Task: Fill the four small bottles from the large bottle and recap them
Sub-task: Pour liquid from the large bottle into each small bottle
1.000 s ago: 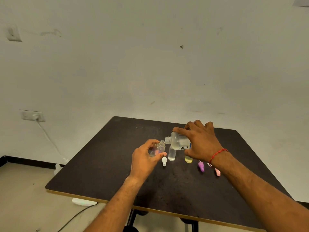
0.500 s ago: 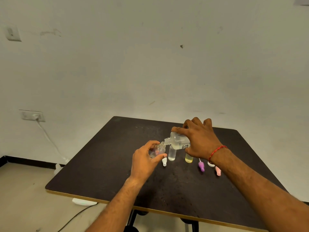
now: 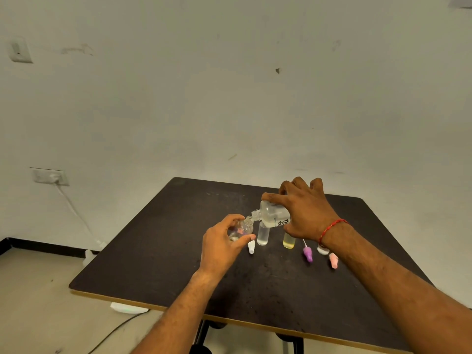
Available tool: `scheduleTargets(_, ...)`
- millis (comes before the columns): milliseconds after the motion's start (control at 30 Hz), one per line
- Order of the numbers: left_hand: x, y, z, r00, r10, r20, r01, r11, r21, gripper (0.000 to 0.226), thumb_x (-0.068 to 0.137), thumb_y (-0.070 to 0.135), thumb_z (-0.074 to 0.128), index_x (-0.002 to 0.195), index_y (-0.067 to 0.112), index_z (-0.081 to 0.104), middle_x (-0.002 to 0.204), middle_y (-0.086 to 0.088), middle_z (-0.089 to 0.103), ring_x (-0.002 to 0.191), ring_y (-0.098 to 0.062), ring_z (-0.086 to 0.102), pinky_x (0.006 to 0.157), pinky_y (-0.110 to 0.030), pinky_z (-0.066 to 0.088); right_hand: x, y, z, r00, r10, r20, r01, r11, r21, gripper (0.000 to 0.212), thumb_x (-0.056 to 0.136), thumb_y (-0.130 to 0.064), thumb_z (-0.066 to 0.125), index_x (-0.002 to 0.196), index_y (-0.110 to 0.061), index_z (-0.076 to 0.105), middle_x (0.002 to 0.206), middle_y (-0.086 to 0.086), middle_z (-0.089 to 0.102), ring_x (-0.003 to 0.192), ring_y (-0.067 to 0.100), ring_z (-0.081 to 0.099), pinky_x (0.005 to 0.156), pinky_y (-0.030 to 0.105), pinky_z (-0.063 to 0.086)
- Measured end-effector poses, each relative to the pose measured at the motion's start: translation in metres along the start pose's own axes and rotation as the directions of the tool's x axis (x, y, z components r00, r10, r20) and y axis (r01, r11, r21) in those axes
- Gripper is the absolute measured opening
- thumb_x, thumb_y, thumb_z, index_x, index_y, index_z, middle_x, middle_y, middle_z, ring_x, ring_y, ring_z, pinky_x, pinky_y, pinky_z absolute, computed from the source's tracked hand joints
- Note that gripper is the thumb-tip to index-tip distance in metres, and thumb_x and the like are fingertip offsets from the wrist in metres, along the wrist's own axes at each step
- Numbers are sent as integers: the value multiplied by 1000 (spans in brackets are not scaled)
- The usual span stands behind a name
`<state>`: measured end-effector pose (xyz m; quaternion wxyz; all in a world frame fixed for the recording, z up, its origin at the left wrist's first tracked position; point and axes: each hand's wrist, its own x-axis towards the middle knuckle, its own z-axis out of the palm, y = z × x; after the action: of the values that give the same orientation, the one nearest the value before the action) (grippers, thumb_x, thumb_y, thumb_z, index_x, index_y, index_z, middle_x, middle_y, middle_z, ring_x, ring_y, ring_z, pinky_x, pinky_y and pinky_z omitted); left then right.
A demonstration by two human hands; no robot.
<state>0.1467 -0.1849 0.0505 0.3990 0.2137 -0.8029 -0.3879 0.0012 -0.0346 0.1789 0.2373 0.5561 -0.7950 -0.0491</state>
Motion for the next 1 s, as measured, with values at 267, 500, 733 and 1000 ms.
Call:
scheduleTargets(267, -1, 1, 1, 1000, 9, 3, -9, 1000, 3, 58, 70, 55, 82, 122, 34, 67, 110, 15, 73, 97, 6, 64, 82, -3, 48, 2, 0, -2, 1000, -25, -6, 25, 1000, -3, 78, 71, -42, 72, 139, -47, 35, 118, -5, 50, 115, 20, 41, 90, 45, 28)
scheduleTargets(500, -1, -2, 0, 1000, 10, -5, -10, 1000, 13, 54, 71, 52, 85, 119, 37, 67, 106, 19, 71, 99, 6, 65, 82, -6, 50, 3, -1, -3, 999, -32, 3, 32, 999, -19, 79, 72, -43, 71, 141, -47, 32, 121, -5, 48, 117, 20, 40, 91, 44, 27)
scheduleTargets(733, 0, -2, 0, 1000, 11, -7, -11, 1000, 14, 53, 72, 51, 86, 119, 35, 67, 102, 22, 70, 98, 13, 62, 81, -5, 50, 5, -1, -7, 999, -45, 8, 45, 999, -26, 80, 72, -42, 73, 141, -46, 33, 123, -4, 49, 120, 21, 40, 92, 45, 27)
scheduleTargets(1000, -2, -1, 1, 1000, 2, 6, -2, 1000, 15, 56, 71, 54, 83, 121, 35, 67, 102, 27, 65, 93, 15, 61, 78, 1, 45, 7, -3, -8, 998, -64, 17, 65, 996, -61, 80, 72, -44, 73, 142, -45, 32, 125, -3, 48, 120, 21, 39, 93, 46, 27)
